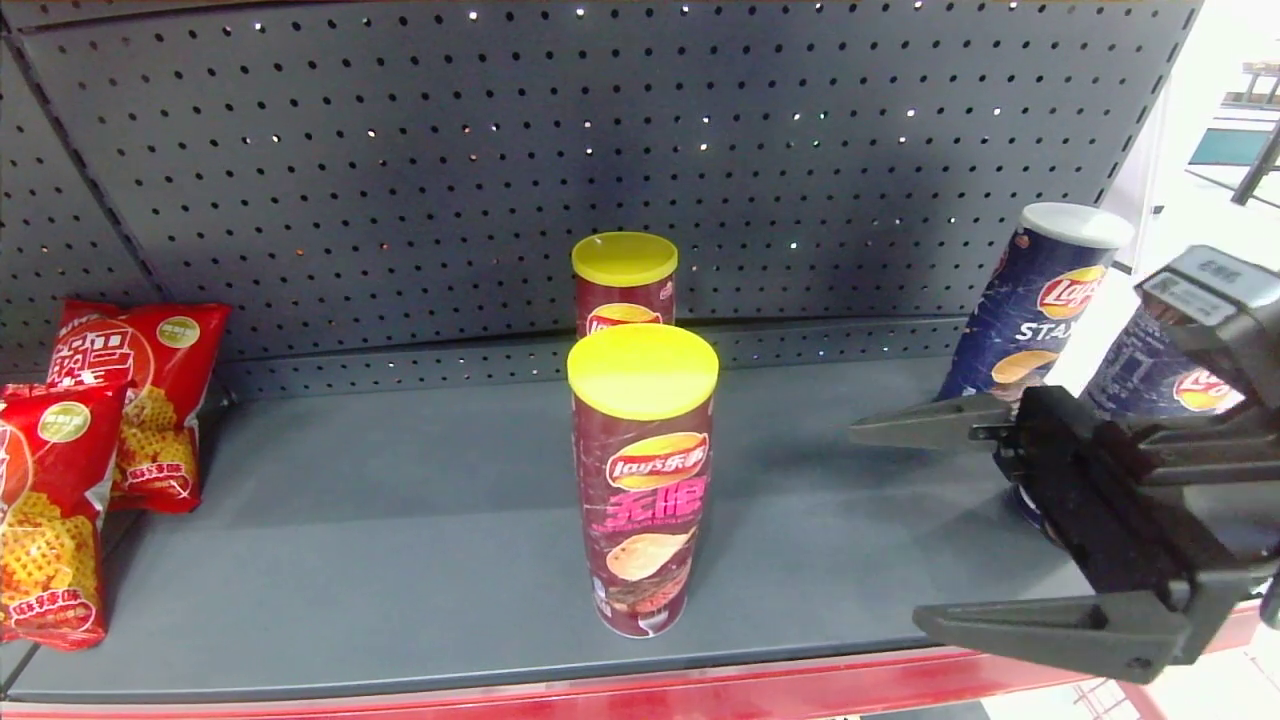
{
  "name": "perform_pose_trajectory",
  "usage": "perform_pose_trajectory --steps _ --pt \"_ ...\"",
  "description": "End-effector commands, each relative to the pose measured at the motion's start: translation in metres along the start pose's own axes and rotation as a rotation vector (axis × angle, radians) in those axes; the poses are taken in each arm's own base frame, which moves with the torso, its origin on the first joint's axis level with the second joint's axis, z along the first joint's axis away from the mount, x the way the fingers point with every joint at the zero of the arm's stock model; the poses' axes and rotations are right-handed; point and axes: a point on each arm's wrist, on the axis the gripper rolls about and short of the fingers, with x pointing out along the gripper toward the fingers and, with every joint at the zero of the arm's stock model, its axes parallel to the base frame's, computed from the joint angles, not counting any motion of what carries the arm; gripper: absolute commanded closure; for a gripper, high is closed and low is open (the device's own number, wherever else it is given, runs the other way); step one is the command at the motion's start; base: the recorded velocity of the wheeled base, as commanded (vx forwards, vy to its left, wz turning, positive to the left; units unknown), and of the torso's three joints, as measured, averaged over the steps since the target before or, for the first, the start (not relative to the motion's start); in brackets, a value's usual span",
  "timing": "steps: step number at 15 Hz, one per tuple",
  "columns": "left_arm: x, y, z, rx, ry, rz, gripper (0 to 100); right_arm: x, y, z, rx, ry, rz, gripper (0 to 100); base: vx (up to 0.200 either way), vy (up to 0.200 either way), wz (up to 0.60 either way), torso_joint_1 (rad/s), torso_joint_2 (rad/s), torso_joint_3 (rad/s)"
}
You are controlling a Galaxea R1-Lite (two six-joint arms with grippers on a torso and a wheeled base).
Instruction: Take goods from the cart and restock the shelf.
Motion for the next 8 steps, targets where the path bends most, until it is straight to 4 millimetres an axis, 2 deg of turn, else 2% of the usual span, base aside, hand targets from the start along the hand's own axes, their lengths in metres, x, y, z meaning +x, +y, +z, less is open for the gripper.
perform_pose_trajectory --steps 1,3,4,6,8 --pt "0.000 0.000 0.000 0.000 0.001 0.000 0 -0.021 0.021 0.014 -0.078 -0.051 -0.031 0 0.000 0.000 0.00 0.000 0.00 0.000" --pt "0.000 0.000 0.000 0.000 0.001 0.000 0 -0.054 0.046 0.032 -0.179 -0.113 -0.231 0 0.000 0.000 0.00 0.000 0.00 0.000" --pt "0.000 0.000 0.000 0.000 0.001 0.000 0 -0.083 0.071 0.039 -0.239 -0.168 -0.407 0 0.000 0.000 0.00 0.000 0.00 0.000" --pt "0.000 0.000 0.000 0.000 -0.001 0.000 0 -0.122 0.127 0.026 -0.312 -0.249 -0.723 0 0.000 0.000 0.00 0.000 0.00 0.000" --pt "0.000 0.000 0.000 0.000 0.001 0.000 0 -0.143 0.185 0.009 -0.313 -0.324 -0.918 0 0.000 0.000 0.00 0.000 0.00 0.000"
